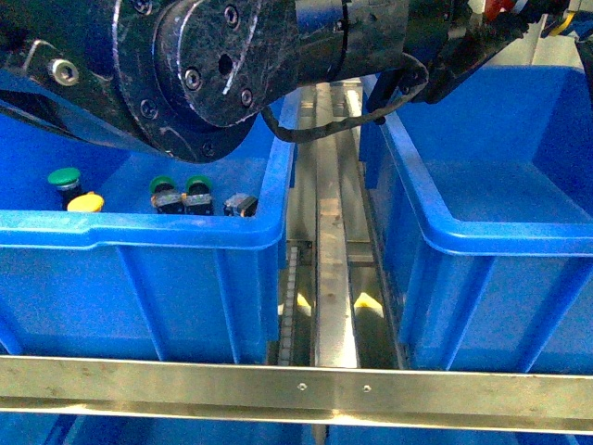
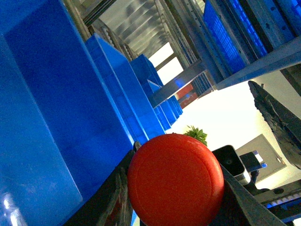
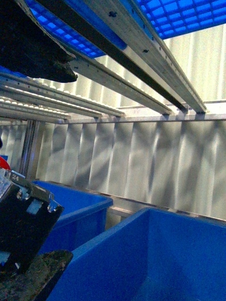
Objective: Pick red and yellow buttons and place in box
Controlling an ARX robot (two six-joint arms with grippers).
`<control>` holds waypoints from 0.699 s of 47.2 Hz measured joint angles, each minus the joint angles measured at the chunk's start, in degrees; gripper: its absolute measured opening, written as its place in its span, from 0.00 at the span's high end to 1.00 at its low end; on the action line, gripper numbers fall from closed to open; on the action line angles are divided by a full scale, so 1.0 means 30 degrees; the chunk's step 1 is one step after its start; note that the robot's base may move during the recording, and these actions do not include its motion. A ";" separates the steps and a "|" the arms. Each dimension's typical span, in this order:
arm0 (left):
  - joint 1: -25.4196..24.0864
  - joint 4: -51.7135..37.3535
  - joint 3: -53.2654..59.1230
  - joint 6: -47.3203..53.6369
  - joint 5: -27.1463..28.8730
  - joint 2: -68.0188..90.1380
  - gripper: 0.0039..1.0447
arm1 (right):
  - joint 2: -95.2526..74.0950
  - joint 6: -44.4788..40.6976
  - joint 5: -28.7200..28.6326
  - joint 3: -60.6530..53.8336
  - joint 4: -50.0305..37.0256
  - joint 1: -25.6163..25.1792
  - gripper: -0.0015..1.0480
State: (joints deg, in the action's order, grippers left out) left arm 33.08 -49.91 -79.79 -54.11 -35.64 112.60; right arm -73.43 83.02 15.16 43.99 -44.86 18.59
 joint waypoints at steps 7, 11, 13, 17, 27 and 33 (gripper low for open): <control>0.0066 0.0022 -0.0233 -0.0022 -0.0058 0.0168 0.69 | 0.0000 0.0000 0.0117 0.0044 0.0095 0.0000 0.08; 0.0131 0.0029 -0.0474 -0.0044 -0.0051 0.0226 0.69 | 0.0000 0.0007 0.0313 0.0044 0.0233 -0.0029 0.20; 0.0160 0.0051 -0.0539 -0.0051 -0.0051 0.0233 0.69 | 0.0000 0.0007 0.0379 0.0044 0.0372 -0.0051 0.28; 0.0189 0.0051 -0.0670 -0.0066 -0.0058 0.0240 0.69 | 0.0000 0.0058 0.0386 -0.0022 0.0423 -0.0146 0.44; 0.0342 0.0233 -0.0758 -0.0044 0.0029 0.0357 0.69 | 0.0109 0.0634 0.0379 -0.0423 0.0692 -0.0474 0.61; 0.0481 0.0816 -0.0787 0.0313 0.0153 0.0350 0.69 | 0.0175 0.0889 0.0386 -0.0714 0.0707 -0.0597 0.61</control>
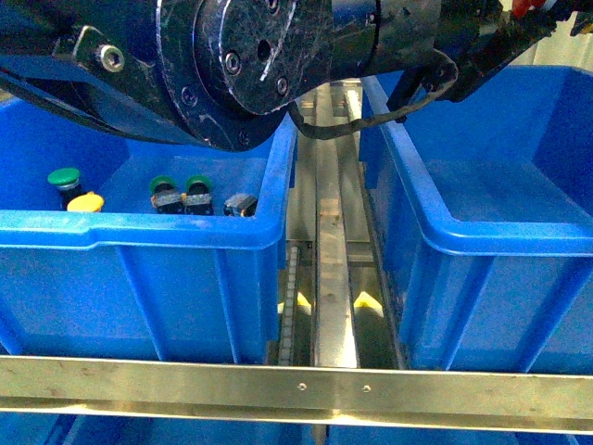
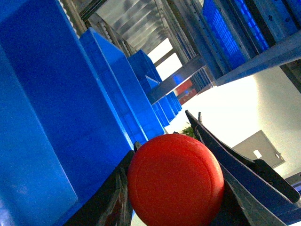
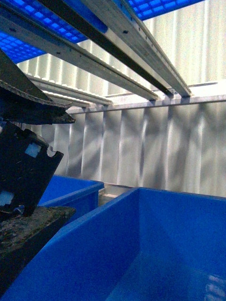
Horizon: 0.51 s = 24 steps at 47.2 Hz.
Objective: Pick red and yellow buttons and place in box
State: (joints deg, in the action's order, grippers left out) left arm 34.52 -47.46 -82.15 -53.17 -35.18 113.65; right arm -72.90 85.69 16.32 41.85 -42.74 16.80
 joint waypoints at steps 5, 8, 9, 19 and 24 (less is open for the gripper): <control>0.0073 -0.0335 0.0000 0.0044 0.0408 0.0007 0.58 | 0.0102 0.0102 0.0015 -0.0160 0.0000 -0.0095 0.61; 0.0087 -0.0648 0.0000 0.0262 0.0911 0.0007 0.46 | 0.0189 -0.0051 -0.0015 -0.0160 -0.0007 -0.0080 0.61; 0.0087 -0.0729 0.0000 0.0313 0.1035 0.0000 0.43 | 0.0226 -0.0080 -0.0007 -0.0160 -0.0007 -0.0066 0.61; -0.0226 -0.1530 0.0087 0.0474 0.2273 -0.0510 0.09 | 0.0189 -0.0656 0.0000 -0.0160 -0.0124 0.0364 0.61; -0.0488 -0.1749 0.0291 0.0495 0.2652 -0.1195 0.07 | 0.0036 -0.0933 0.0000 -0.0160 -0.0131 0.0430 0.61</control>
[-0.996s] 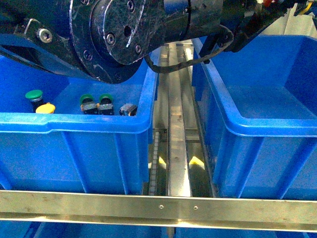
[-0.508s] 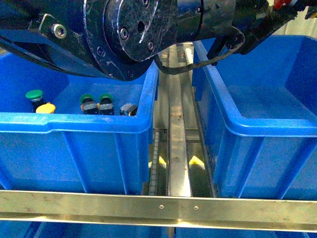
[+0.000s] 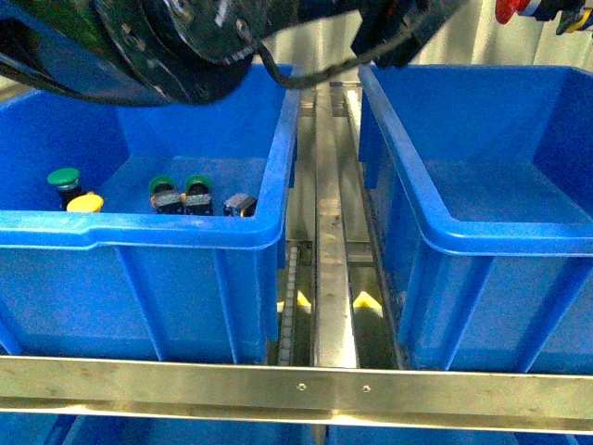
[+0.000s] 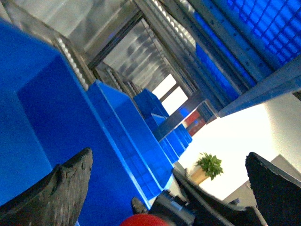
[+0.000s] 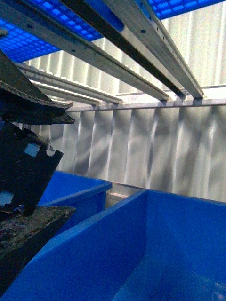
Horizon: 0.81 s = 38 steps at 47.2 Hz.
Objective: Pick red and yellow buttons and place in box
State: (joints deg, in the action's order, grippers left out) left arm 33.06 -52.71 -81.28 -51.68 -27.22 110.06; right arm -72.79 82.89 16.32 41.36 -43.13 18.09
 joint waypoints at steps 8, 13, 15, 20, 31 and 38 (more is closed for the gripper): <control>-0.0415 0.1319 0.0743 0.1341 0.0685 -0.1880 0.07 | -0.0364 -0.0736 0.0000 0.0000 -0.0022 0.0022 0.61; -0.0692 0.2178 0.2630 0.3534 0.0903 -0.3927 0.07 | -0.0459 -0.1311 -0.0073 0.0000 -0.0044 0.0066 0.62; -0.0896 0.2361 0.3883 0.4393 0.1049 -0.5064 0.07 | -0.0459 -0.1545 -0.0087 0.0000 -0.0044 0.0066 0.62; -0.1989 0.2652 0.7242 0.5690 0.1698 -0.8145 0.07 | -0.0459 -0.2178 -0.0138 0.0007 0.0109 0.0058 0.62; -0.6076 0.6033 1.4447 0.7089 0.2361 -1.7435 0.07 | -0.0452 -0.3643 0.0095 0.0095 0.0597 0.0255 0.62; -0.6455 1.0156 1.7507 0.7628 0.3024 -2.3001 0.07 | -0.0393 -0.4371 0.0517 0.0211 0.0823 0.0845 0.62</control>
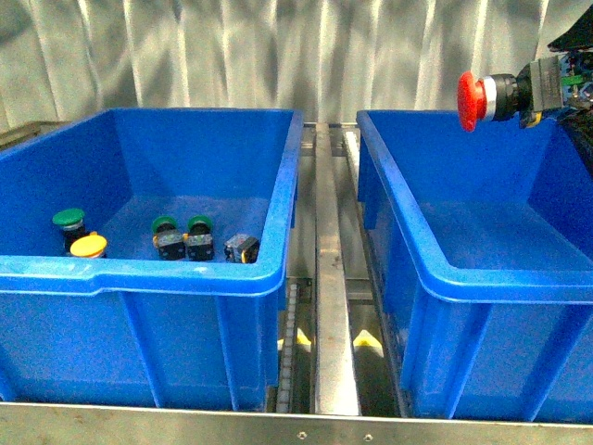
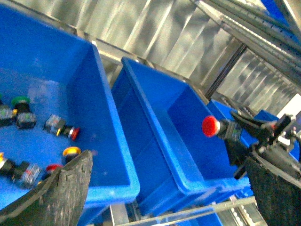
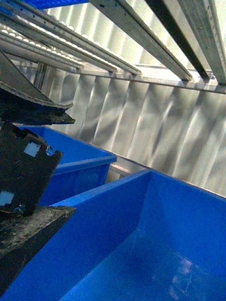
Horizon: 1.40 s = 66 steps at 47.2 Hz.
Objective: Pick red and yellow buttons and place in box
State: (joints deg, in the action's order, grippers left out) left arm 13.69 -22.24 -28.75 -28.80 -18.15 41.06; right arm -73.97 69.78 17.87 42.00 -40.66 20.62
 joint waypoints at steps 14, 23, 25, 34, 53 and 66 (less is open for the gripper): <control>0.3636 0.6754 0.5785 0.4386 1.1526 -0.9617 0.25 | 0.0364 -0.1078 0.0721 0.0197 0.0539 0.0765 0.62; 0.1588 0.6477 0.8998 0.8357 1.2160 -1.2080 0.55 | 0.0656 -0.1537 0.1122 0.0197 0.0772 0.1129 0.62; 0.1501 0.6535 0.9173 0.8684 1.1956 -1.2349 0.61 | 0.0699 -0.1661 0.1195 0.0197 0.0809 0.1231 0.62; 0.0532 0.6659 0.9173 0.9194 1.0856 -1.2852 0.87 | 0.1049 -0.2120 0.1719 0.0146 0.0925 0.1566 0.62; -0.4415 0.7409 0.9173 0.9391 0.6149 -1.3376 0.91 | 0.1785 -0.2754 0.2747 -0.0488 0.0947 0.2251 0.62; -0.4466 0.7409 0.9173 0.9391 0.6098 -1.3384 0.54 | 0.2149 -0.2776 0.3249 -0.0933 0.0867 0.2528 0.62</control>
State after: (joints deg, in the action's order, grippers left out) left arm 0.30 -0.01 -1.23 -0.62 0.14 0.91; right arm -67.53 61.45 27.62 39.20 -38.06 28.21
